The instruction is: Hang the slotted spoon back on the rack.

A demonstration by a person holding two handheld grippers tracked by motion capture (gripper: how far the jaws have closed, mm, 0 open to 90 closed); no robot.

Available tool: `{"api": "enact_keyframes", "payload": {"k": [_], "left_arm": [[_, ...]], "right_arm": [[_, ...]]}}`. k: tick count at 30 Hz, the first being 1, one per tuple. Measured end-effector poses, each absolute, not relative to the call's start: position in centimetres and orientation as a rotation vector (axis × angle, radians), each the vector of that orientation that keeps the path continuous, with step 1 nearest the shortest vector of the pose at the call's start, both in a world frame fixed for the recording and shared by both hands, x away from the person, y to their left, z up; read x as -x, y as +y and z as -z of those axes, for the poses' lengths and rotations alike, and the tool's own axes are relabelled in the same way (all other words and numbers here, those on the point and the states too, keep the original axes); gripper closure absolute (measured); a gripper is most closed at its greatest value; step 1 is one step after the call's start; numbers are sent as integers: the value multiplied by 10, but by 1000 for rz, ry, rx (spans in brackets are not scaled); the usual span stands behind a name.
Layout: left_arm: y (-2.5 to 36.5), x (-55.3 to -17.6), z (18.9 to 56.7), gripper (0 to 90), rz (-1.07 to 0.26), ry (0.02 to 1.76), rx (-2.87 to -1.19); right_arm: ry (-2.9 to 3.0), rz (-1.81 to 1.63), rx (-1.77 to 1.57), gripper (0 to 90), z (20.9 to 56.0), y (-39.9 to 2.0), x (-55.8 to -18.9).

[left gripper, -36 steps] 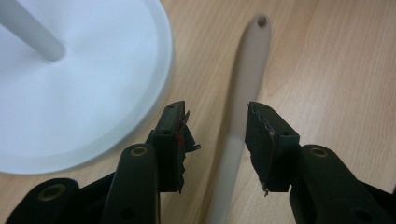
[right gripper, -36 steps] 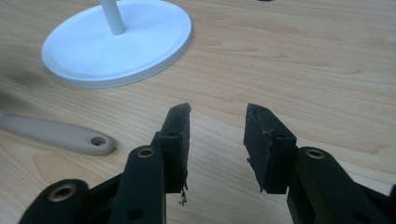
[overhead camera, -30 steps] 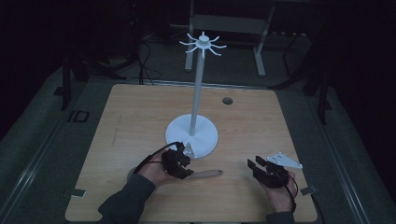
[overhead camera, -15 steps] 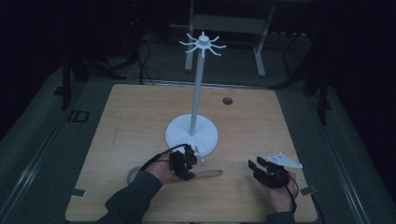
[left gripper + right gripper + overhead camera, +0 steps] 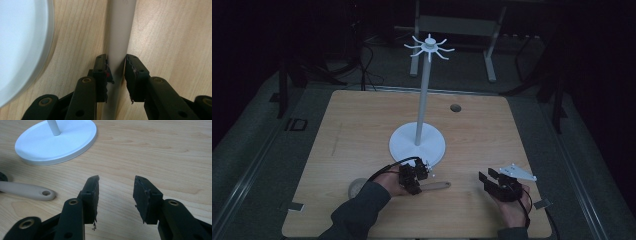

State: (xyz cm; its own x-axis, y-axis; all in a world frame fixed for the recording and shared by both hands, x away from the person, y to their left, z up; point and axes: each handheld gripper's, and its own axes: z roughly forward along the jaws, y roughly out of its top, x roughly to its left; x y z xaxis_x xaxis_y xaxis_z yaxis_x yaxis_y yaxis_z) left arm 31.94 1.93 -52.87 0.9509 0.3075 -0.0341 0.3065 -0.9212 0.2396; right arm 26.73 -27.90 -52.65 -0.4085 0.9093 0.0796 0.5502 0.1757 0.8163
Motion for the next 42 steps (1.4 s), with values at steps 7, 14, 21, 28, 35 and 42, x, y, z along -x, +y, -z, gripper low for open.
{"api": "enact_keyframes", "payload": {"k": [7, 14, 21, 28, 35, 42], "left_arm": [[18, -320, 531, 704, 2, 453, -2863], [16, -314, 530, 732, -79, 395, -2886], [20, -309, 520, 735, -137, 415, -2840], [33, -303, 496, 736, -217, 455, -2727], [46, -295, 475, 737, -313, 512, -2552], [55, -285, 455, 737, -430, 562, -2397]], "right_arm": [[2031, -1118, -1375, 556, 527, -278, -267], [2036, -1113, -1363, 555, 527, -276, -267], [2028, -1118, -1377, 554, 527, -278, -267], [2021, -1119, -1371, 546, 527, -277, -267], [1987, -1122, -1373, 542, 527, -279, -267], [1977, -1122, -1370, 538, 527, -279, -268]]}}
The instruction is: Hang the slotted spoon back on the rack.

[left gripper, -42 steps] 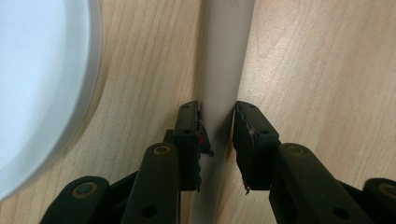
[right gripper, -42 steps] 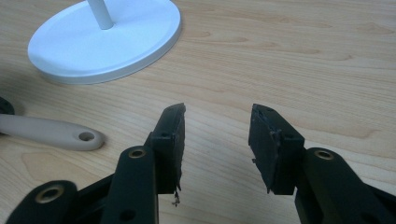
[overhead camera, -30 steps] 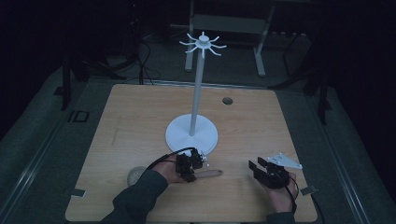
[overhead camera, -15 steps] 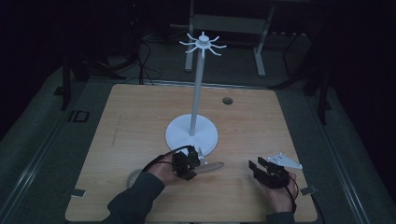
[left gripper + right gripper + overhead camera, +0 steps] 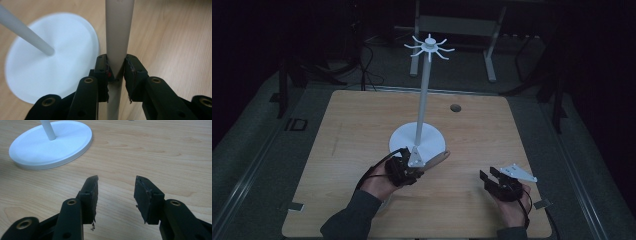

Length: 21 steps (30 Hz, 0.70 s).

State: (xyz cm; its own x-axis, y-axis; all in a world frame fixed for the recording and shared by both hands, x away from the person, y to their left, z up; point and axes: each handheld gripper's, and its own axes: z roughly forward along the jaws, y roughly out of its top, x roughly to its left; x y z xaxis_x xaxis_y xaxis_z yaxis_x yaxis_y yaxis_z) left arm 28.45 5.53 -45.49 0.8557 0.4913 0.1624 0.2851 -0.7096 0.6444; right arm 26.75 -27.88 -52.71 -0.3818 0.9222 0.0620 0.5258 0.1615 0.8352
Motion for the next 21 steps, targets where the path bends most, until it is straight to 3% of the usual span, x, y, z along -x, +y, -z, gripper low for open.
{"api": "enact_keyframes", "payload": {"k": [21], "left_arm": [[67, -275, 421, 737, -665, 775, -2044]], "right_arm": [[1974, -1123, -1367, 535, 529, -279, -268]]}}
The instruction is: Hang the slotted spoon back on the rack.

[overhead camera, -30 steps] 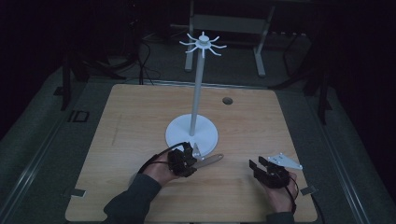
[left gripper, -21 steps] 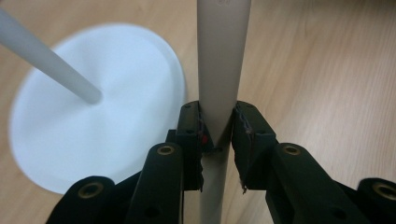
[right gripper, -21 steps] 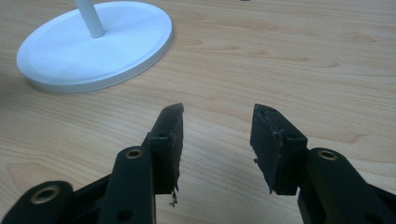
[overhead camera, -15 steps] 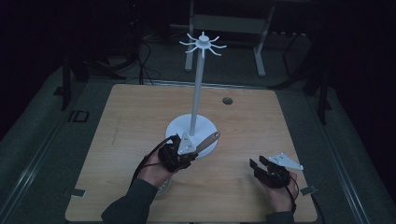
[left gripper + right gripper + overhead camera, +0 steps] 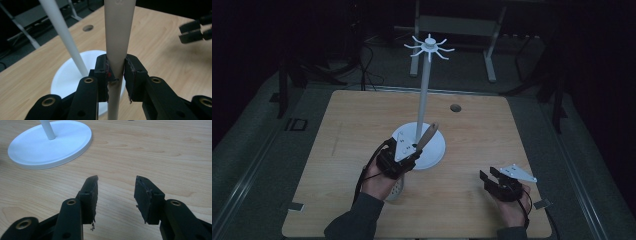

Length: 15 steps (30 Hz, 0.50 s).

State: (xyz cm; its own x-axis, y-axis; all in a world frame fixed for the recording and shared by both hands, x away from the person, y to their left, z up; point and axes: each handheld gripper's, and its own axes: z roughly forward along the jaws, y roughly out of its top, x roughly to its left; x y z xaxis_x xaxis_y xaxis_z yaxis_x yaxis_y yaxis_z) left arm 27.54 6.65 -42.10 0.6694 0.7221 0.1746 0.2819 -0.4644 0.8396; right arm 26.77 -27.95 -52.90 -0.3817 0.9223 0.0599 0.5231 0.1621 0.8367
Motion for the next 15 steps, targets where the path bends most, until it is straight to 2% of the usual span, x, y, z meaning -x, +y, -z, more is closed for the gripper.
{"api": "enact_keyframes", "payload": {"k": [15], "left_arm": [[70, -275, 414, 736, -739, 854, -1859]], "right_arm": [[1981, -1116, -1368, 533, 531, -281, -268]]}}
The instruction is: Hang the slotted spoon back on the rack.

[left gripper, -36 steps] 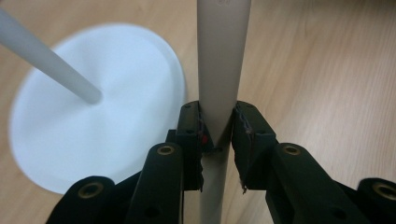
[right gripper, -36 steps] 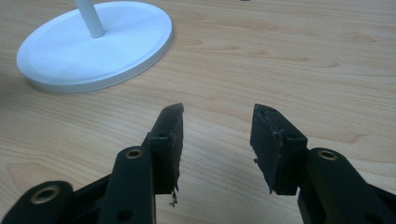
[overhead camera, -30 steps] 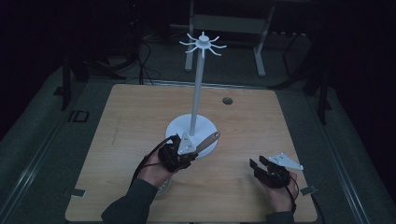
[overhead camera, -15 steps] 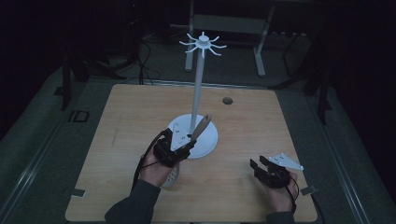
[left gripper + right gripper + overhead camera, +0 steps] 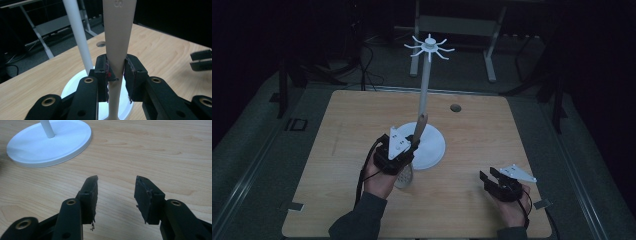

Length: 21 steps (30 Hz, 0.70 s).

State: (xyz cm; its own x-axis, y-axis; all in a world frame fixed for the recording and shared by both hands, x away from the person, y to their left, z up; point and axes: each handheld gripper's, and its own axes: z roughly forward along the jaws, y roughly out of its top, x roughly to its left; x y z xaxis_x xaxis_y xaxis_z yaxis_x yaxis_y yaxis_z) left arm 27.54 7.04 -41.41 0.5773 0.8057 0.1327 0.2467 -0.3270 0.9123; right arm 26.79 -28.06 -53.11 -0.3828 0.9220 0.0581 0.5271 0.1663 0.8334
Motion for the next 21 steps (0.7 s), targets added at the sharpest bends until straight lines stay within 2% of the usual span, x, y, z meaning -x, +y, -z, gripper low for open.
{"api": "enact_keyframes", "payload": {"k": [21], "left_arm": [[66, -277, 403, 738, -804, 876, -1757]], "right_arm": [[1981, -1116, -1369, 530, 532, -281, -269]]}}
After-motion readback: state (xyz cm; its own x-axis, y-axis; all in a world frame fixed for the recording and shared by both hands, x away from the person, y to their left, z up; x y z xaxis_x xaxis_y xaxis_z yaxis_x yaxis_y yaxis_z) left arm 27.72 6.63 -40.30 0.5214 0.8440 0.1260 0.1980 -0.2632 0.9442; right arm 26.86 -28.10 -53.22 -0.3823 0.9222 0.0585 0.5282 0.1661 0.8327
